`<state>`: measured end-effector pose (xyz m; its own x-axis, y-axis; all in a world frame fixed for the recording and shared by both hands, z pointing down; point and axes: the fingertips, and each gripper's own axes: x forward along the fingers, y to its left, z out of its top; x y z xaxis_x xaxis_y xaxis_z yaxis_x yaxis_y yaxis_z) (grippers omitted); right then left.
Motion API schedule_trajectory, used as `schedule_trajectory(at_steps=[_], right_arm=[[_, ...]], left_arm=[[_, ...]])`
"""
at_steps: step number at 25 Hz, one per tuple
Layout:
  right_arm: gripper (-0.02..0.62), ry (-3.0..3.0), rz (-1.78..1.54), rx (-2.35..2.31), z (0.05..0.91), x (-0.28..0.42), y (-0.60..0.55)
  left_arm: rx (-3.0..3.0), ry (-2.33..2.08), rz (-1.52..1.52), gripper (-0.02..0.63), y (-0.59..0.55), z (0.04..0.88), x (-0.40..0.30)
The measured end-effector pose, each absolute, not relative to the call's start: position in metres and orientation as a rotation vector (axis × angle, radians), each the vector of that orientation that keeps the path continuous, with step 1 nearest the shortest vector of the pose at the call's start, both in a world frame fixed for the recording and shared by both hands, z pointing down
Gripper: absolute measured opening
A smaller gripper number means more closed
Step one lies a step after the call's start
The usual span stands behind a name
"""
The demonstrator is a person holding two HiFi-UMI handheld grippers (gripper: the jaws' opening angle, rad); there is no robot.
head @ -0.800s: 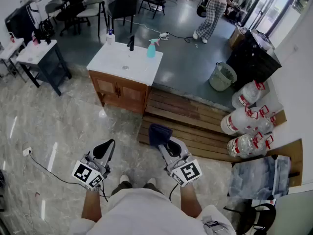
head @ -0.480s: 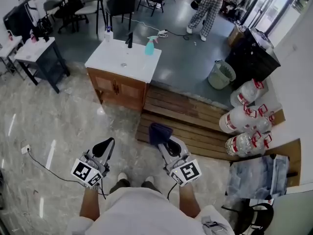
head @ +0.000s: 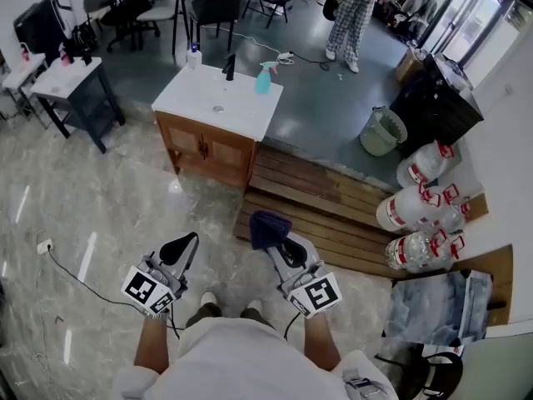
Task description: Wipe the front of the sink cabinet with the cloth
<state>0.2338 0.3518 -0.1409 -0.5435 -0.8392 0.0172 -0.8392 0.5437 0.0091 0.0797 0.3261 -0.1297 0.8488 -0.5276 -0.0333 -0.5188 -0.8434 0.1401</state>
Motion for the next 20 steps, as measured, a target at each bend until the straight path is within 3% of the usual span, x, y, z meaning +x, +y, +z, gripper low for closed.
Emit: schedule_trajectory(at_steps=[20], right_arm=[[0.054, -2.806, 0.027, 1.476, -0.133, 0.263, 0.354]], left_arm=[[2.88, -0.902, -0.002, 0.003, 0.336, -0.115, 0.099]])
